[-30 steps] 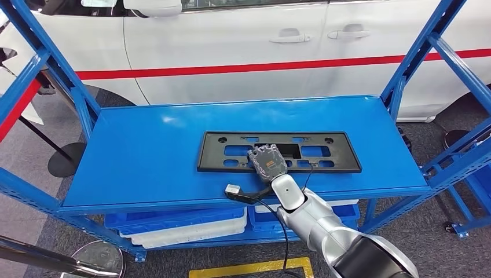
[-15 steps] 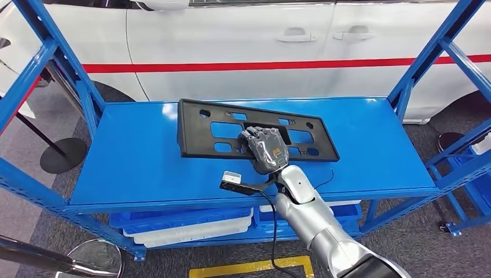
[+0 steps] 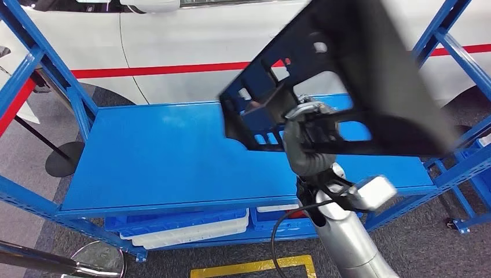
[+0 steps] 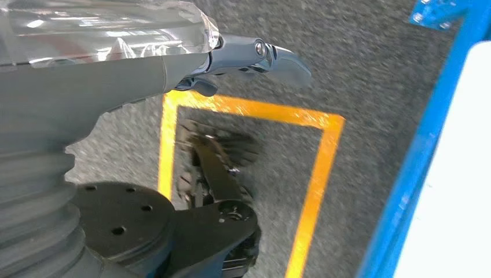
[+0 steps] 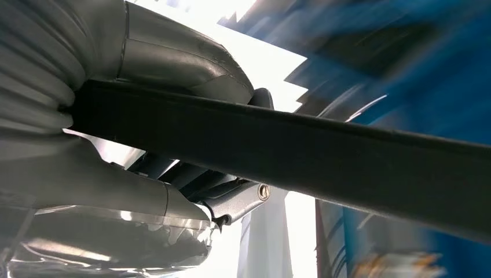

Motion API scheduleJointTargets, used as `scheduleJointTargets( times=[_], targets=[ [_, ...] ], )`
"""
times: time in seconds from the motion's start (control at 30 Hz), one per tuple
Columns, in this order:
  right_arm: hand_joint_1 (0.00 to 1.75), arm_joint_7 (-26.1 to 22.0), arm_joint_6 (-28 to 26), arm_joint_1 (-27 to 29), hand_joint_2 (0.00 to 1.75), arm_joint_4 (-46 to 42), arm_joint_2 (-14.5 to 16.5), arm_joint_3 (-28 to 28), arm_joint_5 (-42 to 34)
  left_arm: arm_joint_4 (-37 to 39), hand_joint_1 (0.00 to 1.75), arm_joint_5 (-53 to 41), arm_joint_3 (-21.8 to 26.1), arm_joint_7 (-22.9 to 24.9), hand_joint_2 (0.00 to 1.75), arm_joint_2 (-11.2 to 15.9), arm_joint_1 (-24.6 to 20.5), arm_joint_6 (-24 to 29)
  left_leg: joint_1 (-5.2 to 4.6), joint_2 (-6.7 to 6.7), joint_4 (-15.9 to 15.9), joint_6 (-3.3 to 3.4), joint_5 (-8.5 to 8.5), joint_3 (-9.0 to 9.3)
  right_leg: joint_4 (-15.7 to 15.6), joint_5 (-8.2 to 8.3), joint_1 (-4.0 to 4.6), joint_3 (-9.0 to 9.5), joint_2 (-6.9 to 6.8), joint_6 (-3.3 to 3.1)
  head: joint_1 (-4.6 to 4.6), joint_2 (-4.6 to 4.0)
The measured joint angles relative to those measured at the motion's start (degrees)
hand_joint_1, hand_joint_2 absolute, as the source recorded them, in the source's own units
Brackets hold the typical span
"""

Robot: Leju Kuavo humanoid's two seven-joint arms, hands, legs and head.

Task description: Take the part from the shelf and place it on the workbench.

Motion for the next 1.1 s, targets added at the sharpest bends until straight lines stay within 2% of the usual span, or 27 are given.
scheduleJointTargets(
  times=[0.07,0.1,0.13,0.17,0.23,0.3,0.37,0.43,0.47,0.5,0.57,0.6,0.63,0.67,0.7,0.77,0.8,0.83,0.9,0.93,0.97,1.0,1.03,1.1],
  targets=[
    [1.75,0.07,10.72,0.72,1.75,-4.32,0.01,0.04,-9.54,0.0,0.0,0.3,0.26,-0.62,1.75,-0.02,-0.01,-0.11,0.07,0.0,6.25,-0.23,-2.75,-2.76,0.03,-0.13,0.14,0.15,-0.02,-0.21,-0.01,0.0],
    [1.75,0.17,14.16,1.0,1.75,-5.25,0.01,0.11,-12.78,0.0,0.0,0.4,0.39,-0.82,1.75,-0.03,-0.01,-0.16,0.07,0.0,8.13,-0.29,-3.13,-3.68,0.05,-0.19,0.21,0.22,-0.03,-0.26,-0.01,0.0],
    [1.75,0.36,16.71,1.19,1.75,-5.8,0.02,0.17,-15.6,0.0,0.0,0.49,0.49,-0.98,1.75,-0.04,0.0,-0.18,0.07,0.0,8.58,-0.31,-2.68,-3.95,0.08,-0.26,0.29,0.31,-0.03,-0.27,-0.01,0.0],
    [1.75,0.6,18.8,1.29,1.75,-6.15,0.02,0.22,-18.27,0.0,0.0,0.57,0.57,-1.11,1.75,-0.04,-0.01,-0.15,0.06,0.01,7.45,-0.27,-1.45,-3.5,0.12,-0.34,0.36,0.44,-0.02,-0.25,-0.01,0.0],
    [1.75,1.47,20.97,1.06,1.75,-6.07,0.02,0.23,-21.87,0.0,0.0,0.65,0.62,-1.2,1.75,0.01,-0.11,0.09,-0.02,0.06,-0.26,0.13,2.48,0.07,0.28,-0.56,0.45,0.66,0.02,-0.09,-0.01,0.0],
    [1.75,3.24,23.19,0.72,1.75,-5.63,0.02,0.27,-24.27,0.0,0.0,0.69,0.63,-1.11,1.75,0.07,-0.28,0.3,-0.25,0.07,-6.56,0.72,4.62,3.0,0.62,-0.71,0.65,0.58,0.09,0.31,0.0,0.0],
    [1.75,6.25,25.72,0.54,1.75,-4.69,0.01,0.75,-26.6,0.0,0.0,0.7,0.64,-0.88,1.75,0.09,-0.34,0.43,-0.51,-0.04,-7.73,1.21,4.91,3.46,0.75,-0.55,0.72,0.42,0.1,0.78,0.0,0.0],
    [1.75,9.16,27.8,0.37,1.75,-3.02,-0.05,1.96,-28.48,0.0,0.0,0.73,0.66,-0.49,1.75,0.06,-0.4,0.63,-0.2,-0.02,-8.19,1.8,5.51,3.43,1.02,-0.97,0.72,0.27,0.09,1.27,0.0,0.0],
    [1.75,10.11,28.46,0.21,1.75,-2.06,-0.19,2.65,-28.98,0.0,0.0,0.77,0.67,-0.3,1.75,0.05,-0.47,0.78,-0.01,0.03,-8.49,2.13,5.84,3.37,2.05,-2.04,0.7,-0.13,0.1,1.53,0.0,0.0],
    [1.75,10.77,28.89,0.03,1.75,-1.1,-0.43,3.31,-29.28,0.0,0.0,0.82,0.68,-0.09,1.75,0.04,-0.57,0.9,0.19,0.08,-8.76,2.4,6.15,3.25,4.19,-3.79,0.6,-0.94,0.12,1.8,0.01,0.0],
    [1.75,11.46,29.28,-0.13,1.75,0.69,-1.18,4.33,-29.61,0.0,0.0,0.88,0.74,0.2,1.75,0.07,-0.71,1.12,0.18,0.08,-8.79,2.6,6.54,2.72,11.49,-8.15,0.17,-3.72,0.13,2.37,0.01,0.0],
    [1.75,11.64,29.34,-0.11,1.75,1.5,-1.54,4.72,-29.7,0.0,0.0,0.89,0.79,0.34,1.75,0.08,-0.73,1.17,0.19,0.07,-8.73,2.56,6.71,2.41,14.9,-9.61,-0.07,-4.99,0.12,2.62,0.02,0.0],
    [1.75,11.81,29.36,-0.06,1.75,2.22,-1.88,5.07,-29.72,0.0,0.0,0.89,0.86,0.48,1.75,0.08,-0.72,1.21,0.22,0.07,-8.64,2.46,6.88,2.08,16.73,-10.02,-0.3,-5.51,0.11,2.86,0.02,0.0],
    [1.75,11.94,29.37,0.0,1.75,2.78,-2.15,5.38,-29.66,0.0,0.0,0.9,0.92,0.67,1.75,0.08,-0.72,1.25,0.28,0.07,-8.52,2.31,7.04,1.77,16.16,-9.24,-0.53,-4.88,0.1,3.07,0.02,0.0],
    [1.75,12.01,29.4,0.08,1.75,3.23,-2.38,5.65,-29.52,0.0,0.0,0.9,0.99,0.91,1.75,0.07,-0.72,1.3,0.38,0.06,-8.36,2.14,7.18,1.49,13.38,-7.61,-0.76,-3.12,0.08,3.24,0.01,0.0],
    [1.75,11.85,29.67,0.39,1.75,3.93,-2.7,6.08,-28.85,0.0,0.0,0.9,1.06,1.49,1.75,0.03,-0.74,1.46,0.53,-0.01,-7.96,1.61,7.43,0.97,5.07,-4.65,-1.01,1.71,0.16,3.42,0.01,0.0],
    [1.75,11.51,29.94,0.72,1.75,4.21,-2.84,6.24,-28.3,0.0,0.0,0.88,1.08,1.81,1.75,0.02,-0.75,1.57,0.54,-0.07,-7.85,1.24,7.61,0.79,2.27,-3.85,-0.92,3.19,0.28,3.31,0.01,0.0],
    [1.75,11.03,30.26,1.16,1.75,4.45,-2.97,6.38,-27.66,0.0,0.0,0.85,1.09,2.13,1.75,0.01,-0.76,1.73,0.51,-0.13,-7.79,0.79,7.85,0.63,0.78,-3.62,-0.77,3.83,0.4,3.12,0.01,0.0],
    [1.75,9.82,30.94,2.46,1.75,4.77,-3.2,6.63,-26.44,0.0,0.0,0.68,1.11,3.1,1.75,0.02,-0.66,2.23,0.48,-0.25,-7.96,-0.15,8.49,0.43,0.64,-3.19,-0.46,3.32,0.52,2.36,0.01,0.0],
    [1.75,9.31,31.22,3.11,1.75,4.84,-3.26,6.72,-25.98,0.0,0.0,0.54,1.13,3.72,1.75,0.02,-0.59,2.53,0.55,-0.24,-7.82,-0.51,8.33,0.18,0.5,-2.87,-0.49,3.05,0.41,1.85,0.0,0.0],
    [1.75,8.89,31.48,3.71,1.75,4.87,-3.27,6.79,-25.64,0.0,0.0,0.36,1.15,4.42,1.75,0.02,-0.52,2.82,0.59,-0.2,-7.07,-0.78,7.38,-0.25,0.42,-2.44,-0.53,2.67,0.31,1.27,0.0,0.0],
    [1.75,8.44,31.68,4.22,1.75,4.86,-3.28,6.81,-25.28,0.0,0.0,0.15,1.16,5.09,1.75,0.02,-0.46,3.06,0.64,-0.14,-5.19,-0.93,5.48,-0.95,0.27,-1.95,-0.56,2.25,0.19,0.7,0.0,0.0],
    [1.75,7.84,31.85,4.71,1.75,4.86,-3.29,6.81,-24.77,0.0,0.0,-0.11,1.16,5.82,1.75,0.02,-0.46,3.23,0.69,-0.05,-2.07,-1.01,2.78,-1.96,0.25,-1.5,-0.48,1.78,0.07,0.28,-0.01,0.0],
    [1.75,6.27,32.04,5.72,1.75,4.85,-3.33,6.68,-23.36,0.0,0.0,-0.71,1.16,7.19,1.75,0.01,-0.41,3.42,0.69,-0.01,5.71,-1.13,-1.97,-3.97,0.35,-0.7,-0.03,0.74,-0.08,-0.18,-0.01,0.0]
  ],
)
